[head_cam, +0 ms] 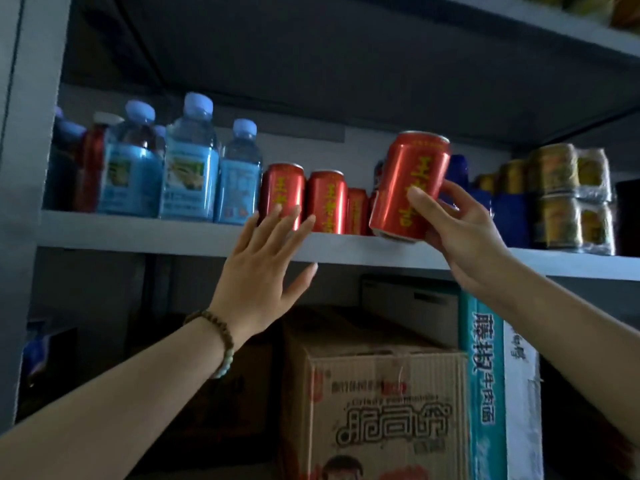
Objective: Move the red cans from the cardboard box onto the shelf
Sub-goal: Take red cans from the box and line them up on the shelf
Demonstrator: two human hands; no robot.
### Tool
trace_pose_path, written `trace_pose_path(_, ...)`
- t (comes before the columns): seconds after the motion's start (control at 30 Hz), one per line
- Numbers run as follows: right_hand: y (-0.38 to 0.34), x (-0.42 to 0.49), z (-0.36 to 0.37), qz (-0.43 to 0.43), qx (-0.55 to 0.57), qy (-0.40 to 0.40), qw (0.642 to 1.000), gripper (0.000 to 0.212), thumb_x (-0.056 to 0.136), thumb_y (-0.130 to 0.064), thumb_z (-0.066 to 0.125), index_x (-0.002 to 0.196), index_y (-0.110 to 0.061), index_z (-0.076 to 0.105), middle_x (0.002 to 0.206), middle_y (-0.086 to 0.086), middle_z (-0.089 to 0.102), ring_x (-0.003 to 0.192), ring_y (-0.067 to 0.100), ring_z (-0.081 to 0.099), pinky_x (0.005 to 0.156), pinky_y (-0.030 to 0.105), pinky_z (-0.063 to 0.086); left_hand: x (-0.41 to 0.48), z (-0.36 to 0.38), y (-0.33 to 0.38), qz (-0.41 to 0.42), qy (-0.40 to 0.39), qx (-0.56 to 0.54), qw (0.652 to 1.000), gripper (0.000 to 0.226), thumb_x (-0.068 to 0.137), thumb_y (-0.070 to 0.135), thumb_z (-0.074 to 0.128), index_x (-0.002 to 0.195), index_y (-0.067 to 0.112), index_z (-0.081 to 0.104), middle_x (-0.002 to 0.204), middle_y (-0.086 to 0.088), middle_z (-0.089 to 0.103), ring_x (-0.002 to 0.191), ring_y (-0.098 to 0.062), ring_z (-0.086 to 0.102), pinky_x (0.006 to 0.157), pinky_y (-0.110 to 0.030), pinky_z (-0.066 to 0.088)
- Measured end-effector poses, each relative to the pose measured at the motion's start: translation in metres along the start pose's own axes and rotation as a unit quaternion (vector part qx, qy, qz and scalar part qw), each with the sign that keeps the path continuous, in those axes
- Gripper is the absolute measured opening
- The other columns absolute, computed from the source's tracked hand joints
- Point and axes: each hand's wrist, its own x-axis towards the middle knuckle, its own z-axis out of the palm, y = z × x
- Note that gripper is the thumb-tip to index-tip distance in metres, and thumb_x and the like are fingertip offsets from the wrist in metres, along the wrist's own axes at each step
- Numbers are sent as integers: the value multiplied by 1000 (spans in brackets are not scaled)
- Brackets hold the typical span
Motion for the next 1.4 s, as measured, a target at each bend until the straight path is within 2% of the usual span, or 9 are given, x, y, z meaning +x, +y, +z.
trace_pose_path(0.2,14,78,11,40,-114,-38,992,53,79,-40,69,123,-19,51,117,1,62,108,19,61,101,45,46,4,8,1,1,21,41,999,71,88,65,28,143,20,31,148,-5,34,141,-23,22,117,-45,10)
trace_pose_path(0.3,26,92,15,72,-149,-90,982,42,83,-35,67,118,-17,52,113,4,64,106,20,61,96,39,48,3,9,1,6,27,42,999,71,88,66,25,142,20,32,146,-5,36,140,-24,23,116,-45,11)
trace_pose_path(0.43,28,98,16,110,-176,-141,968,57,85,-34,64,133,-11,45,111,3,61,110,22,58,100,40,45,6,11,2,4,41,40,998,70,87,65,26,139,19,35,143,-5,40,138,-25,26,115,-45,12)
trace_pose_path(0.63,24,94,13,158,-192,-184,951,52,88,-25,62,135,-13,42,100,-3,59,89,9,57,78,24,46,6,12,2,-1,34,46,998,70,87,65,24,140,19,34,142,-5,41,139,-25,25,115,-45,11)
trace_pose_path(0.83,21,96,12,181,-196,-214,940,49,90,-24,59,136,-14,43,119,3,59,92,9,57,78,22,46,6,11,2,-2,37,49,998,72,86,66,25,140,19,31,142,-6,39,139,-26,24,116,-45,8)
trace_pose_path(1.0,17,87,15,141,-203,-180,952,48,88,-28,61,132,-15,47,121,6,61,99,13,59,90,29,47,6,6,4,-4,9,37,999,76,84,69,22,144,21,23,148,-6,31,142,-26,15,117,-44,4)
trace_pose_path(1.1,12,68,16,28,-214,-52,975,54,89,-31,61,138,-16,42,136,4,52,105,7,52,86,23,41,2,-2,2,-4,9,18,1000,76,85,69,17,147,26,10,156,-2,11,144,-19,1,117,-40,-2)
trace_pose_path(1.2,6,16,12,-88,-156,29,983,44,91,-27,60,133,-22,48,135,-7,52,119,3,49,93,14,40,-19,-11,16,-19,53,-92,994,63,90,60,25,145,27,21,156,3,10,143,-13,5,117,-36,3)
trace_pose_path(1.4,84,-151,0,-68,-74,-94,990,34,86,-27,62,120,-26,55,118,-22,61,114,-3,57,89,13,48,-138,13,79,11,27,-262,965,44,92,42,41,130,20,46,143,1,39,132,-7,31,110,-23,22)
